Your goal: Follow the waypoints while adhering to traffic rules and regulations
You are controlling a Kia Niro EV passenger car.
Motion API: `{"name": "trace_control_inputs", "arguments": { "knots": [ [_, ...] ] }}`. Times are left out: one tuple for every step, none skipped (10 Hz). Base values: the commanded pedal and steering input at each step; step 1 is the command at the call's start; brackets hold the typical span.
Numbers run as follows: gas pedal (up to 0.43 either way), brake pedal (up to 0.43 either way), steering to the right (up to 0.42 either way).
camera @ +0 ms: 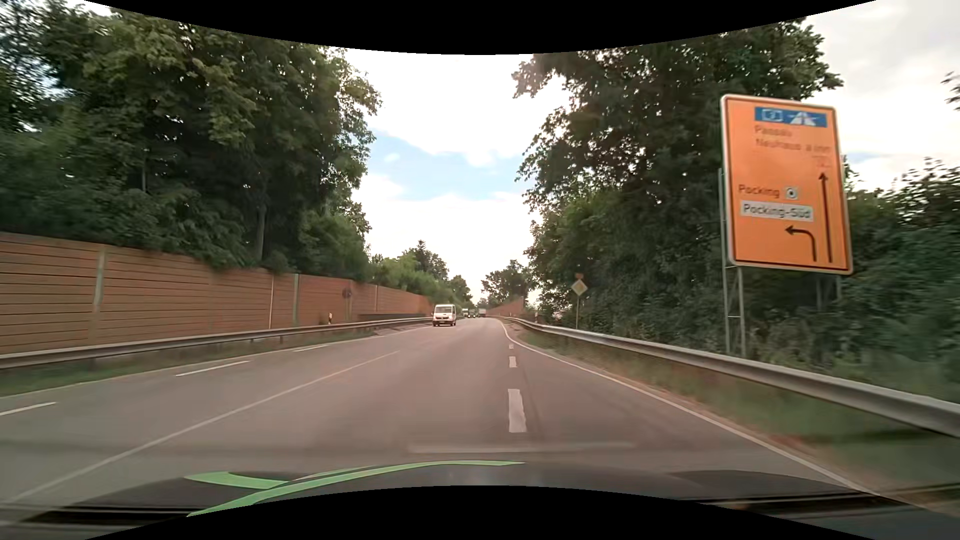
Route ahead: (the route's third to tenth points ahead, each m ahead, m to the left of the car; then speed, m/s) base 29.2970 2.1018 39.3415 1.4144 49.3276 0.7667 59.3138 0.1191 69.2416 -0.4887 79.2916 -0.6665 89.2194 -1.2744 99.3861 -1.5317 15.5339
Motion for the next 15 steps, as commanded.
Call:
{"name": "trace_control_inputs", "arguments": {
  "knots": [
    [0.319,0.0,0.003],
    [0.319,0.0,0.004],
    [0.331,0.0,0.004],
    [0.339,0.0,0.004],
    [0.339,0.0,0.006],
    [0.339,0.0,0.007],
    [0.35,0.0,0.007],
    [0.35,0.0,0.007],
    [0.35,0.0,0.007],
    [0.358,0.0,0.007],
    [0.358,0.0,0.007],
    [0.37,0.0,0.007],
    [0.37,0.0,0.008],
    [0.37,0.0,0.009],
    [0.37,0.0,0.01]
  ]
}}
